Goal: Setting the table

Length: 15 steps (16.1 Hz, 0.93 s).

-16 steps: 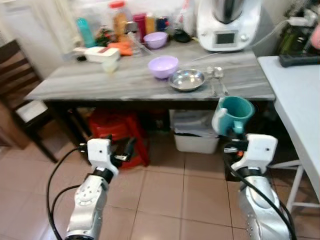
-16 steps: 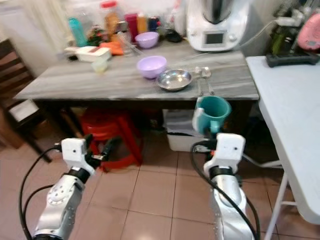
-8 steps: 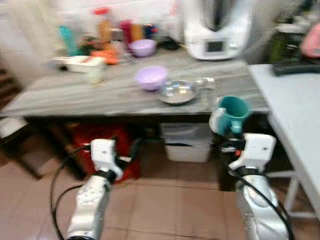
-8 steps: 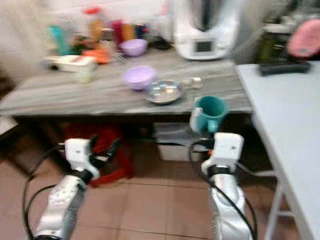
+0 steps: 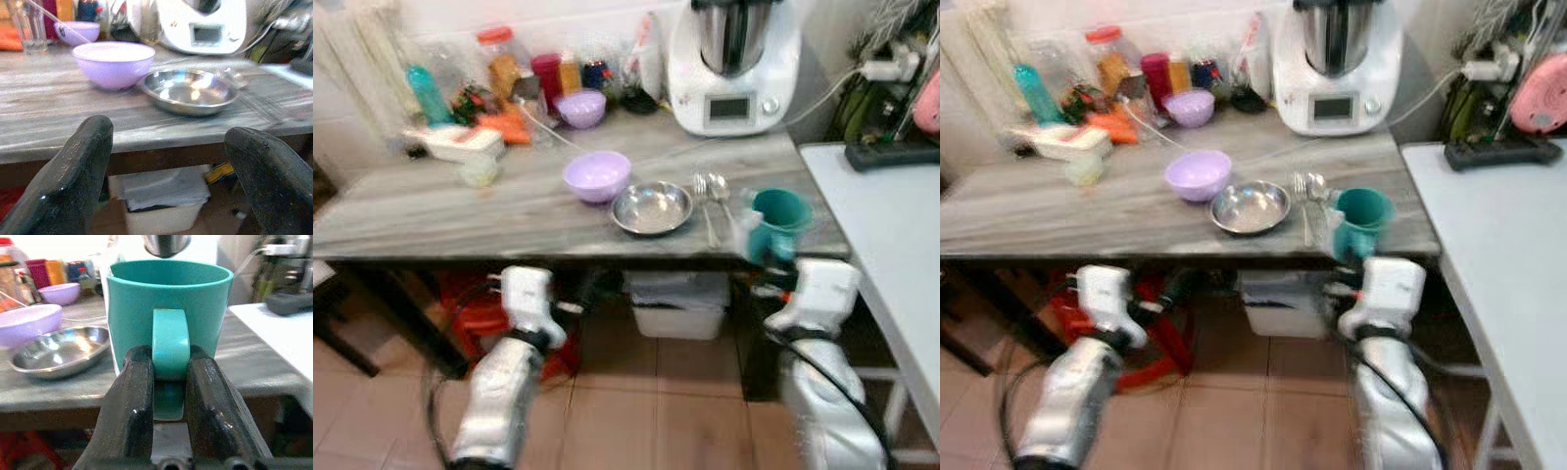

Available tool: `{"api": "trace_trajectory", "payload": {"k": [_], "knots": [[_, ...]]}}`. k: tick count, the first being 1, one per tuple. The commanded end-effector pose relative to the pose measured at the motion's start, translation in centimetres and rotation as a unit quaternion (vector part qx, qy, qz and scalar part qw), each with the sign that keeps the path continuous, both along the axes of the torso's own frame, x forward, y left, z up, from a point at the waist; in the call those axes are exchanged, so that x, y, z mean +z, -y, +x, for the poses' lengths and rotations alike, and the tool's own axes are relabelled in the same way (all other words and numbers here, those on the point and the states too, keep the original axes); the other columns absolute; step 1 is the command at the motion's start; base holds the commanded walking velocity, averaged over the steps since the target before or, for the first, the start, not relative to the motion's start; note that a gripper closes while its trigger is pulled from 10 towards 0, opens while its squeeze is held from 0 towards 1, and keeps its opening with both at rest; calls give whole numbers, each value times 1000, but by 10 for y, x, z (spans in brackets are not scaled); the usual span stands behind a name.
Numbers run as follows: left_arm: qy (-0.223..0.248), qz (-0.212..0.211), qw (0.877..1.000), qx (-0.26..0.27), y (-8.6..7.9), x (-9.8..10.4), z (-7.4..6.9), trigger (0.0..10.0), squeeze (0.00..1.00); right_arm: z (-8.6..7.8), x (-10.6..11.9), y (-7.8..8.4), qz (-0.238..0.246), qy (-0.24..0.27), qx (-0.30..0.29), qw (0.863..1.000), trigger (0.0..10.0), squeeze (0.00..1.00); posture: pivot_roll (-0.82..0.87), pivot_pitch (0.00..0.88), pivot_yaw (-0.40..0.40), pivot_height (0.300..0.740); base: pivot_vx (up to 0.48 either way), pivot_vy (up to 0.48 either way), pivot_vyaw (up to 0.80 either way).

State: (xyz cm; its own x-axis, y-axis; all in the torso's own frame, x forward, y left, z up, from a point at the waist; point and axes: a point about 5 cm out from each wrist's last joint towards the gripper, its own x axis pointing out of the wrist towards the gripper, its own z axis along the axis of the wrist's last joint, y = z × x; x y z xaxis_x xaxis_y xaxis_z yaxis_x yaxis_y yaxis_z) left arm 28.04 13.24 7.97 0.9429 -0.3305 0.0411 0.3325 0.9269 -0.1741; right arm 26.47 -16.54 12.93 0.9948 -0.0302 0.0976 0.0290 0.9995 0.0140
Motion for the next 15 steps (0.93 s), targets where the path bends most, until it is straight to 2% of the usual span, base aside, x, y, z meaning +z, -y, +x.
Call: {"api": "trace_trajectory", "payload": {"k": [1,7,11,15], "knots": [[9,-3,1000,-9,6,5,2,10000,0,0,4,7,-6,8,-12,1000,10000,0,-168,0,122,740,360,0,0],[20,-11,1000,-5,5,14,3,10000,0,-3,25,3,-31,51,-5,998,10000,0,-170,0,118,740,361,0,0],[21,-11,1000,-6,7,15,4,10000,0,-3,22,6,-40,46,-4,998,10000,0,-172,0,119,740,350,0,0],[19,-10,1000,-4,7,15,4,10000,0,-3,20,0,-46,41,10,998,10000,0,-173,0,116,740,339,0,0]]}}
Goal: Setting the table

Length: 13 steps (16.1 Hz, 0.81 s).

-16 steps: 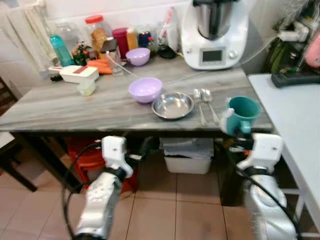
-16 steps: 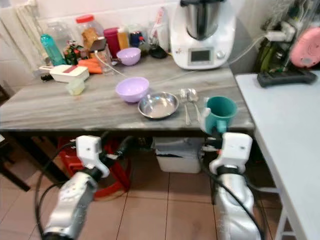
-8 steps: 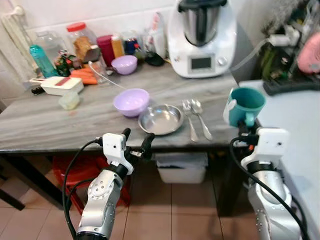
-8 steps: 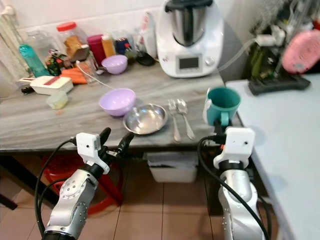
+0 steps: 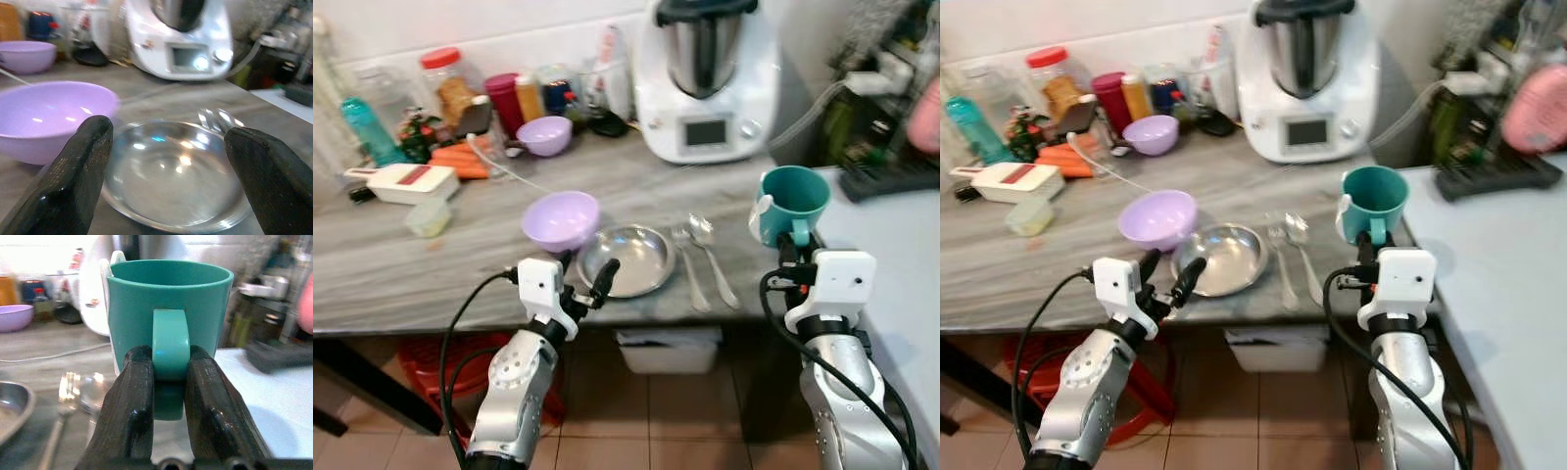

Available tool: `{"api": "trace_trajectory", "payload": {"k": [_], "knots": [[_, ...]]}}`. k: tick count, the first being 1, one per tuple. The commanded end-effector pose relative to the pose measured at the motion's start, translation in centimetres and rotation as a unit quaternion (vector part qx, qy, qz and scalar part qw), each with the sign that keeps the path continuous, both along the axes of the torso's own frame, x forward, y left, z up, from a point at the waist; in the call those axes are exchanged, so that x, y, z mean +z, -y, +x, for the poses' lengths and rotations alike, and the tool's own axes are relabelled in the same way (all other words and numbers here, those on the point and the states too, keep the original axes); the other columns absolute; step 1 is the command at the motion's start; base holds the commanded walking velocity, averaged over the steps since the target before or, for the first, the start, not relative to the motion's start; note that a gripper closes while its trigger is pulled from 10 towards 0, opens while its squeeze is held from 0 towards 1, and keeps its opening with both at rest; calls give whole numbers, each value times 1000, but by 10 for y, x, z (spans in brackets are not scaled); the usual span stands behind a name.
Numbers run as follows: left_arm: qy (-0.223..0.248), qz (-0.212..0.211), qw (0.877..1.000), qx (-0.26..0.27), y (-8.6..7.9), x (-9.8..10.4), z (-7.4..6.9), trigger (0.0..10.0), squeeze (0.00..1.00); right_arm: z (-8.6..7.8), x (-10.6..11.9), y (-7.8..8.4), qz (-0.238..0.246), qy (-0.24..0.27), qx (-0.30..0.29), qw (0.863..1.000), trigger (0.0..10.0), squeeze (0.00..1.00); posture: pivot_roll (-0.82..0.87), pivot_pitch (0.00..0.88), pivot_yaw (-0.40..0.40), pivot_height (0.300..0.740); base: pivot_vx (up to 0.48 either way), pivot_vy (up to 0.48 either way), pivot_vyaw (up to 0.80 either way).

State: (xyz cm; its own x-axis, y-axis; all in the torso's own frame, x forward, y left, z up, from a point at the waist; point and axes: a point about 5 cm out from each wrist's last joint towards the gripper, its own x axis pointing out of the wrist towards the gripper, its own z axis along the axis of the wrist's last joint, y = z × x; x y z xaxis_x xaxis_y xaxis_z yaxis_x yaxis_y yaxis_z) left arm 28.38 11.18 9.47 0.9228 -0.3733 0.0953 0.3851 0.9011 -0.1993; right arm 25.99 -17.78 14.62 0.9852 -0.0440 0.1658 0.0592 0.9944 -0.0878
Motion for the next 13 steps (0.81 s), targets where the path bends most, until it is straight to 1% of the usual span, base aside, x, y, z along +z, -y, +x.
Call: {"api": "trace_trajectory", "payload": {"k": [1,3,4,5,6,7,8,10,11,13], "knots": [[-2,12,1000,21,-14,0,0,10000,0,2,3,-13,6,8,25,1000,10000,0,-170,0,115,740,330,0,0],[-5,13,1000,24,-14,-1,-1,10000,0,3,2,-13,6,5,26,1000,10000,0,-169,0,113,740,302,0,0],[-7,5,1000,27,-15,-2,-2,10000,0,3,1,-13,5,1,30,1000,10000,0,-167,0,110,740,0,0,0],[-5,7,1000,27,-15,-2,-4,10000,0,3,1,-14,4,0,34,999,10000,0,-167,0,110,740,0,0,0],[-5,10,1000,28,-16,-2,-5,10000,0,4,1,-15,4,0,39,999,10000,0,-167,0,110,740,0,0,0],[9,26,999,46,-23,-1,-7,10000,0,4,1,-16,4,1,46,999,10000,0,-164,1,104,740,0,0,0],[11,32,999,42,-25,-1,-9,10000,0,5,3,-17,-1,7,55,998,10000,0,-164,1,104,740,0,0,0],[2,43,999,17,-30,-7,-17,10000,0,12,8,-12,1,13,65,998,10000,0,-157,2,99,740,0,0,0],[-18,46,999,-18,-28,-14,-22,10000,0,15,10,-9,2,16,71,997,10000,0,-154,2,99,740,0,0,0],[-20,36,999,-33,-27,-14,-24,10000,0,21,9,-9,-3,12,83,996,10000,0,-146,5,101,740,0,0,0]]}}
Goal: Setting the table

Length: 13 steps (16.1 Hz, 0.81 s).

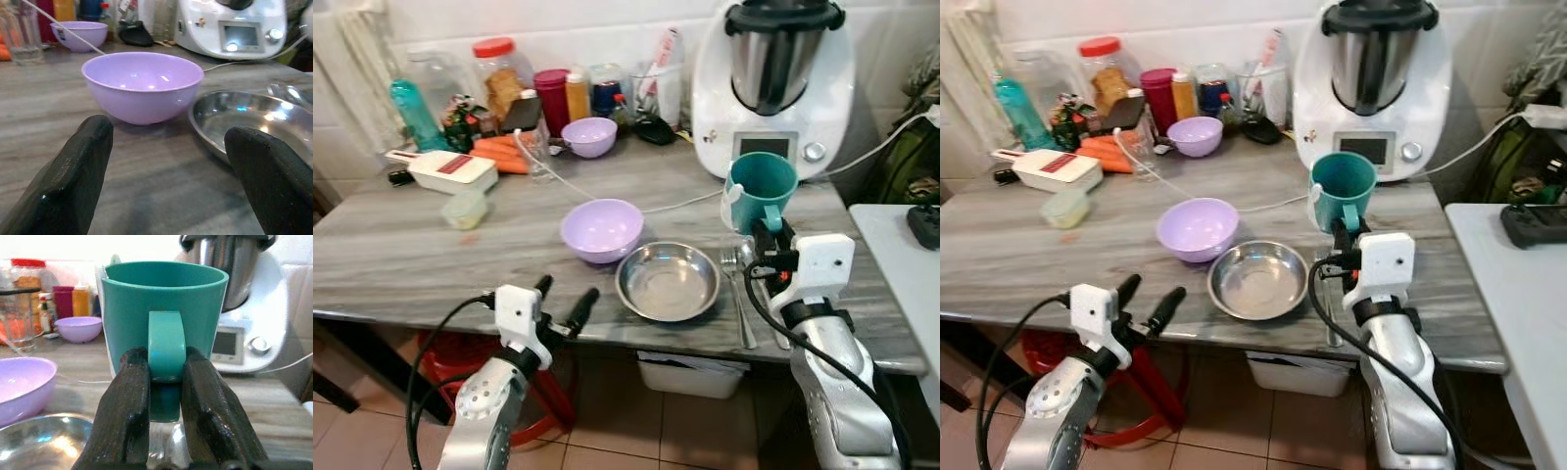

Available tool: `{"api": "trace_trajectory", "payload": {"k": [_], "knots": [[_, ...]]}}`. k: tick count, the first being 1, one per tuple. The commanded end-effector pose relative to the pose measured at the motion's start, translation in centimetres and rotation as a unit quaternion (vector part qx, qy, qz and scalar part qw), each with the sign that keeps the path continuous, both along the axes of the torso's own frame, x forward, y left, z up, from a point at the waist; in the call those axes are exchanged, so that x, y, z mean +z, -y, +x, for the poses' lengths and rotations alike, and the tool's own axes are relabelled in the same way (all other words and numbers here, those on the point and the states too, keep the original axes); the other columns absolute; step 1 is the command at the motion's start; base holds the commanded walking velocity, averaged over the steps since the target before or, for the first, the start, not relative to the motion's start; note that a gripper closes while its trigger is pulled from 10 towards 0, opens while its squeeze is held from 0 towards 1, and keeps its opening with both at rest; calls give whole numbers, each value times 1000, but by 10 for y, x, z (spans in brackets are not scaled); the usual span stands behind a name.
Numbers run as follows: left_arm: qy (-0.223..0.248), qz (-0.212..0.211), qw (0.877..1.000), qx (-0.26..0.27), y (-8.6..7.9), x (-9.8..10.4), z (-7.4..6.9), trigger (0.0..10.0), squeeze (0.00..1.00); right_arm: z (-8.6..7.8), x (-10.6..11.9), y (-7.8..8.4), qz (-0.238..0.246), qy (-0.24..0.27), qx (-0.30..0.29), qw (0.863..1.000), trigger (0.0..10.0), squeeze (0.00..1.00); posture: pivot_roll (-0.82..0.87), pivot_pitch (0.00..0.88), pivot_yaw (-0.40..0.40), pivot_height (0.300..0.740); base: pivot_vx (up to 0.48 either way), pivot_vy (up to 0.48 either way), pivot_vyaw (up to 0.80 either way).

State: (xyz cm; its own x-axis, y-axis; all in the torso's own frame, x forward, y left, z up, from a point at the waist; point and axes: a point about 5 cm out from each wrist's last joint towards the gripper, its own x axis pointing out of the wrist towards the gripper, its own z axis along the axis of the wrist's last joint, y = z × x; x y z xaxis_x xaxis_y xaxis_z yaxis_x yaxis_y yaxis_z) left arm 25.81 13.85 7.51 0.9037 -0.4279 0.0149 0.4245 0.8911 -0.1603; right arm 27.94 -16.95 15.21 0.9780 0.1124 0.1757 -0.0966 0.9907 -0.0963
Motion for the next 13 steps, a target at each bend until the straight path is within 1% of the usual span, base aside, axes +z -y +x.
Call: {"api": "trace_trajectory", "payload": {"k": [1,2,4,5,8,10,11,13], "knots": [[9,0,1000,-11,0,6,1,10000,0,3,3,-1,0,6,11,1000,10000,0,-142,5,99,740,0,0,0],[8,-2,1000,-25,1,7,-2,10000,0,10,2,-5,-2,3,35,999,10000,0,-139,7,98,740,0,0,0],[5,-5,999,-38,3,7,-6,10000,0,21,2,-8,-12,2,52,999,10000,0,-113,20,98,740,0,0,0],[4,-8,999,-44,3,7,-7,10000,0,26,2,-7,-14,1,53,999,10000,0,-113,20,98,740,0,0,0],[3,-8,999,-50,1,9,-10,10000,0,49,0,-4,-19,-9,52,998,10000,0,-85,35,103,740,0,0,0],[2,-7,999,-52,0,10,-10,10000,0,58,-3,-8,-20,-17,65,998,10000,0,-79,38,106,740,0,0,0],[1,-7,999,-53,-1,11,-10,10000,0,62,-5,-12,-24,-20,77,997,10000,0,-77,40,108,740,0,0,0],[1,-9,998,-58,1,11,-10,10000,0,68,-8,-14,-25,-25,85,996,10000,0,-75,40,108,740,0,0,0]]}}
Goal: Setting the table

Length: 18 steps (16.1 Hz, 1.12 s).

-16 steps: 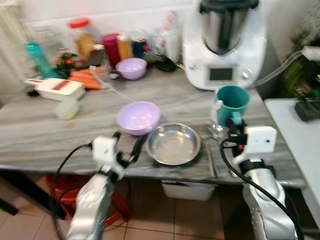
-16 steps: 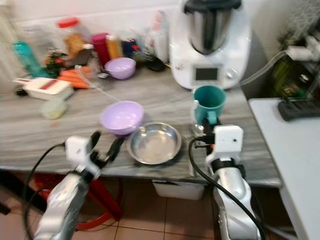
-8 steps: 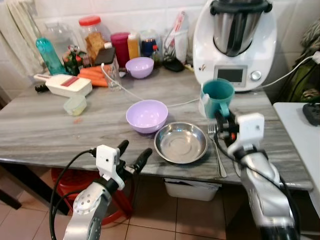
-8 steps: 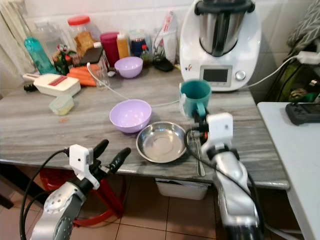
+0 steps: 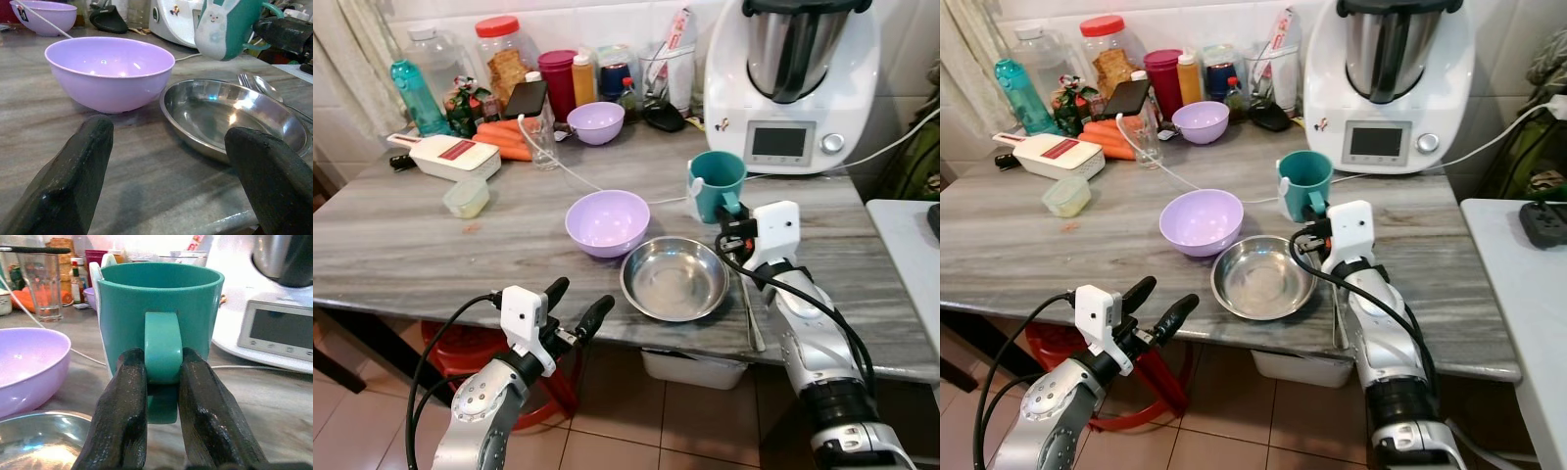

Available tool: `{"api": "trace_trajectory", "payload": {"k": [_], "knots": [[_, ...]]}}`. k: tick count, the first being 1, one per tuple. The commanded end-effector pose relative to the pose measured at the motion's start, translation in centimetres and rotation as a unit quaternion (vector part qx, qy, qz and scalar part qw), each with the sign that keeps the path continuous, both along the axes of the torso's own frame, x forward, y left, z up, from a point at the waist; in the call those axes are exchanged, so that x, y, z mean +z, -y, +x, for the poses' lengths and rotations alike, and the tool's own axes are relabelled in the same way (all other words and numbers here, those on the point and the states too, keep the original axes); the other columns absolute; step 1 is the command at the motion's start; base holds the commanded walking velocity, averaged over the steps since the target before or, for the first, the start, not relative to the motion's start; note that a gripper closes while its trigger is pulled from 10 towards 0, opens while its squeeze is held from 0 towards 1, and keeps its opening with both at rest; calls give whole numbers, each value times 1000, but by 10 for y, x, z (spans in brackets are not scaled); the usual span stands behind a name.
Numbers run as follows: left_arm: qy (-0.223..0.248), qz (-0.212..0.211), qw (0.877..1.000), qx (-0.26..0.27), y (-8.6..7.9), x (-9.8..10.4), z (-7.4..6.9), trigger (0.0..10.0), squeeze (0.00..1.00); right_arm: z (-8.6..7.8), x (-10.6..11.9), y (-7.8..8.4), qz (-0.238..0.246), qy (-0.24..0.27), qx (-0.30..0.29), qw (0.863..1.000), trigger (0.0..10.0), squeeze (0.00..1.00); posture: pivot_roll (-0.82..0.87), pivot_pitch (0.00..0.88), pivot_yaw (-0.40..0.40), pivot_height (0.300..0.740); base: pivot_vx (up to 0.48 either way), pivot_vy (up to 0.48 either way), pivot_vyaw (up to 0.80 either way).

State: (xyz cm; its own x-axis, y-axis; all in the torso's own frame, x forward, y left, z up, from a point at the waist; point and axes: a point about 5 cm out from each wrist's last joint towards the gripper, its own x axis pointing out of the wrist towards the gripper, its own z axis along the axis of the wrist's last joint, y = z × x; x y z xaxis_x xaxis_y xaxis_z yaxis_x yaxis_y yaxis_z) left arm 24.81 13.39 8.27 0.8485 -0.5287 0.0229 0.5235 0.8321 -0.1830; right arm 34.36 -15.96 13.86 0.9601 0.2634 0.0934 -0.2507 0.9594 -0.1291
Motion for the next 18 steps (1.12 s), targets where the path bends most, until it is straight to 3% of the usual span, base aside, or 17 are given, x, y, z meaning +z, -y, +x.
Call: {"api": "trace_trajectory", "payload": {"k": [1,5,14,15,16,17,18], "knots": [[2,1,1000,-3,-3,4,0,10000,0,6,5,-5,0,12,13,1000,10000,0,-74,40,108,740,0,0,0],[1,-29,999,-45,5,7,-2,10000,0,14,-1,-4,-1,4,21,1000,10000,0,-69,41,108,740,0,0,0],[3,-44,996,-82,10,12,-3,10000,0,19,-15,-6,3,-16,24,1000,10000,0,-67,39,111,740,0,0,0],[2,-44,996,-83,10,12,-4,10000,0,20,-15,-6,5,-17,24,1000,10000,51,-64,40,110,740,0,0,0],[2,-44,996,-83,11,12,-4,10000,0,20,-15,-6,6,-17,25,1000,10000,859,-63,40,110,740,0,0,0],[2,-44,996,-83,11,13,-4,10000,0,20,-16,-6,6,-18,25,1000,10000,1000,-61,40,110,740,0,0,0],[1,-43,996,-83,11,13,-4,10000,0,19,-18,-6,6,-19,26,999,10000,1000,-61,39,111,740,0,0,0]]}}
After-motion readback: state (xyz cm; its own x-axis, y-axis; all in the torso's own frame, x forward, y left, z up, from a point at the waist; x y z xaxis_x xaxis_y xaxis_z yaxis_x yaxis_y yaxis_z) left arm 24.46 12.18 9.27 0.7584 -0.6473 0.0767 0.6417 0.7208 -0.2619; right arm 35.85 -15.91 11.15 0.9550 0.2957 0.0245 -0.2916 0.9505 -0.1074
